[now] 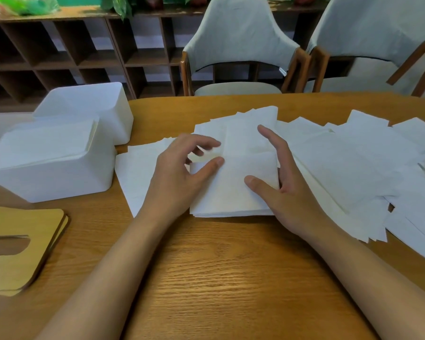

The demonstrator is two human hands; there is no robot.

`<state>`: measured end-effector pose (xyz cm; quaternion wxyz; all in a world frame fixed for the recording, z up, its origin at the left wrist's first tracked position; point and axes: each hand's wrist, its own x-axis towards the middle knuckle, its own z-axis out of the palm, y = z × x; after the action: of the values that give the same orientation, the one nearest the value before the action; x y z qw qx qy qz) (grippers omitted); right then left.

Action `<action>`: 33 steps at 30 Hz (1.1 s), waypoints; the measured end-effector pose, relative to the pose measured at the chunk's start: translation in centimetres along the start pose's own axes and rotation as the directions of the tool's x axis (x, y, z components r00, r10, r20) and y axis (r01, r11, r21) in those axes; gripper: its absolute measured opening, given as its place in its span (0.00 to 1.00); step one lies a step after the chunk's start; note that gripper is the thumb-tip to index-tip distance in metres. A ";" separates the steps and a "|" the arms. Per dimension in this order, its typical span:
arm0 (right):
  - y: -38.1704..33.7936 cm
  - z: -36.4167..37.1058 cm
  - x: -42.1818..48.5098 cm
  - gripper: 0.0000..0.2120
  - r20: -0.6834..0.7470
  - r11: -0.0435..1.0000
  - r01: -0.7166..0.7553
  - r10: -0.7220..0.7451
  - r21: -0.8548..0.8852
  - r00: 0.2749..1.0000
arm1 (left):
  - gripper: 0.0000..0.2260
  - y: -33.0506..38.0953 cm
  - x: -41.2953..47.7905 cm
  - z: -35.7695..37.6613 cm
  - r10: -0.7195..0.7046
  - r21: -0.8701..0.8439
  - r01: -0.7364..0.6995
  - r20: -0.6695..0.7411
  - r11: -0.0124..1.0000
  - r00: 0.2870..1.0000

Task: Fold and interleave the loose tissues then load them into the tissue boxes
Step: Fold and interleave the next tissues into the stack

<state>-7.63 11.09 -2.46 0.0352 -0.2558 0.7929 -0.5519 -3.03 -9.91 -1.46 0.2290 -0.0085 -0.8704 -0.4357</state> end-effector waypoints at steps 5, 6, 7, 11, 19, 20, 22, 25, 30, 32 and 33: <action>-0.5 -0.7 0.2 0.34 -0.087 0.998 0.021 -0.016 0.052 0.996 | 0.20 0.2 0.1 -0.8 -0.261 -0.185 0.299 0.205 0.936 0.943; -0.4 -0.8 0.3 0.33 -0.085 0.998 0.019 -0.014 0.056 0.996 | 0.20 0.2 0.0 -1.0 -0.291 -0.240 0.359 0.276 0.902 0.916; -0.3 -0.8 0.3 0.33 -0.078 0.999 0.015 -0.011 0.053 0.997 | 0.19 0.2 0.0 -1.1 -0.295 -0.275 0.383 0.314 0.882 0.903; -0.5 -0.8 0.3 0.35 0.007 0.999 0.010 -0.010 0.030 1.000 | 0.19 0.3 -0.1 -1.0 -0.273 -0.298 0.338 0.240 0.893 0.932; -0.3 -1.2 0.1 0.12 0.009 0.999 -0.013 0.013 -0.035 1.000 | 0.22 0.0 -0.1 -0.9 -0.191 -0.263 0.249 0.227 0.932 0.955; -0.1 -1.3 0.2 0.12 -0.042 0.999 -0.024 0.022 -0.042 0.999 | 0.22 -0.2 0.0 -0.9 -0.178 -0.250 0.232 0.223 0.940 0.959; 0.0 -1.8 0.4 0.13 -0.135 0.999 -0.047 0.044 -0.018 0.990 | 0.22 -1.2 0.1 -1.3 -0.152 -0.108 0.170 0.157 0.980 0.976; 0.2 -2.3 0.5 0.14 -0.216 0.998 -0.056 0.054 -0.005 0.975 | 0.20 -2.8 0.4 -1.8 -0.113 0.217 0.098 0.059 0.971 0.992; 0.1 -2.2 0.6 0.14 -0.232 0.997 -0.074 0.067 -0.023 0.970 | 0.24 -4.2 0.3 -1.8 -0.220 0.405 0.160 0.107 0.900 0.970; 0.1 -2.2 0.5 0.14 -0.228 0.997 -0.071 0.064 -0.023 0.972 | 0.26 -4.1 0.2 -1.8 -0.228 0.418 0.169 0.096 0.893 0.969; 0.1 -2.2 0.5 0.14 -0.227 0.998 -0.066 0.059 -0.024 0.972 | 0.26 -4.0 0.2 -1.8 -0.225 0.426 0.167 0.091 0.889 0.970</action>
<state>-8.85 12.76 -1.58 -0.0419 -0.1669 0.8078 -0.5637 -3.36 -13.82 -3.47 0.1196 0.0983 -0.9532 -0.2598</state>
